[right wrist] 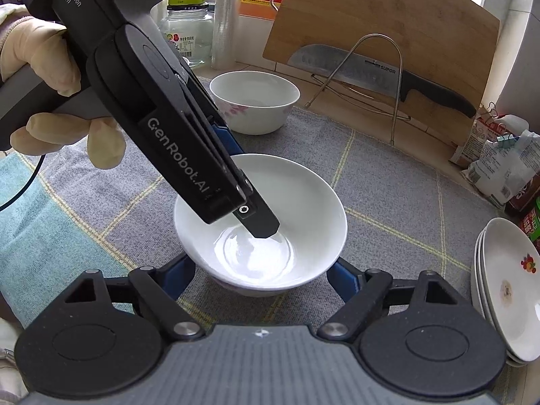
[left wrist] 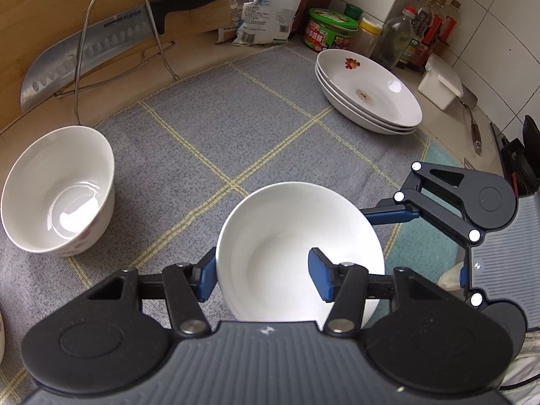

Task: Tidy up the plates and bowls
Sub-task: 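Lift the white bowl with the left gripper and carry it toward the plate stack, then lower the bowl onto the mat and open the left gripper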

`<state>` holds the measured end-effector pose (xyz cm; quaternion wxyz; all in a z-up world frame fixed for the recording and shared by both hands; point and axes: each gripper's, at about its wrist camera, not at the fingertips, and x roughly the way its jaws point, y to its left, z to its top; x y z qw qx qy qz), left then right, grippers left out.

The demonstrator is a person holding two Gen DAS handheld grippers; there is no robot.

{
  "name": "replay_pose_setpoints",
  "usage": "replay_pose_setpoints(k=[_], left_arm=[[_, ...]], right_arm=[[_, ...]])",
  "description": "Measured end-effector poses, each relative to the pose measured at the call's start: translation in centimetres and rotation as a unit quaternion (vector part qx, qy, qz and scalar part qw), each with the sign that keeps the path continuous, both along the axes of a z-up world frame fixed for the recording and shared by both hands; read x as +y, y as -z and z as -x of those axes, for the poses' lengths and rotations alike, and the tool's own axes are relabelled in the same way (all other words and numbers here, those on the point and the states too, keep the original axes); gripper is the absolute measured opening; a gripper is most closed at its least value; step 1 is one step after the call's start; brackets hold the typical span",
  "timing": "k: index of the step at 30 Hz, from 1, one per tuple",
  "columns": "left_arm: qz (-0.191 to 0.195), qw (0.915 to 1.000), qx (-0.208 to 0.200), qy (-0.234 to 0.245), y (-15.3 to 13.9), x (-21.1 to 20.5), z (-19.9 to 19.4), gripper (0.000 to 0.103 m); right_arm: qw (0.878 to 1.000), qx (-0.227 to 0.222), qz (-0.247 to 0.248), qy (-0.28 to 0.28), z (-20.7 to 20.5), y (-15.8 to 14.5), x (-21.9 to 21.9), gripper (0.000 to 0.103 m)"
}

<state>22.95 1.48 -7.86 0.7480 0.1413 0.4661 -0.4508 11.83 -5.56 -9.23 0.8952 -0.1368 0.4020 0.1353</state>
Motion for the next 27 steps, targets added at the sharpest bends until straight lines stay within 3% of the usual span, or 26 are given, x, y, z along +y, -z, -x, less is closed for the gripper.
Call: replay_pose_setpoints(k=[9, 13, 14, 16, 21, 27], left_arm=[[0.003, 1.0000, -0.003, 0.001, 0.2, 0.0, -0.1, 0.058], [0.018, 0.9996, -0.019, -0.003, -0.2, 0.1, 0.3, 0.093], [0.021, 0.9994, -0.029, -0.006, -0.4, 0.2, 0.4, 0.095], [0.026, 0.9990, -0.036, -0.009, -0.7, 0.4, 0.6, 0.095], [0.037, 0.9970, -0.057, -0.035, -1.1, 1.7, 1.1, 0.095], [0.034, 0.9873, -0.131, -0.082, -1.8, 3.7, 3.0, 0.096]], right_arm=[[1.000, 0.008, -0.010, 0.005, -0.1, 0.0, -0.3, 0.088], [1.000, 0.009, -0.011, 0.002, -0.2, -0.1, -0.2, 0.091], [1.000, 0.008, -0.011, 0.002, -0.2, -0.1, -0.1, 0.096], [1.000, 0.003, -0.013, 0.001, -0.1, -0.2, -0.2, 0.103], [1.000, -0.007, -0.010, -0.007, 0.3, -0.8, -0.3, 0.103], [1.000, -0.013, -0.017, -0.009, 0.9, -1.7, -0.6, 0.103]])
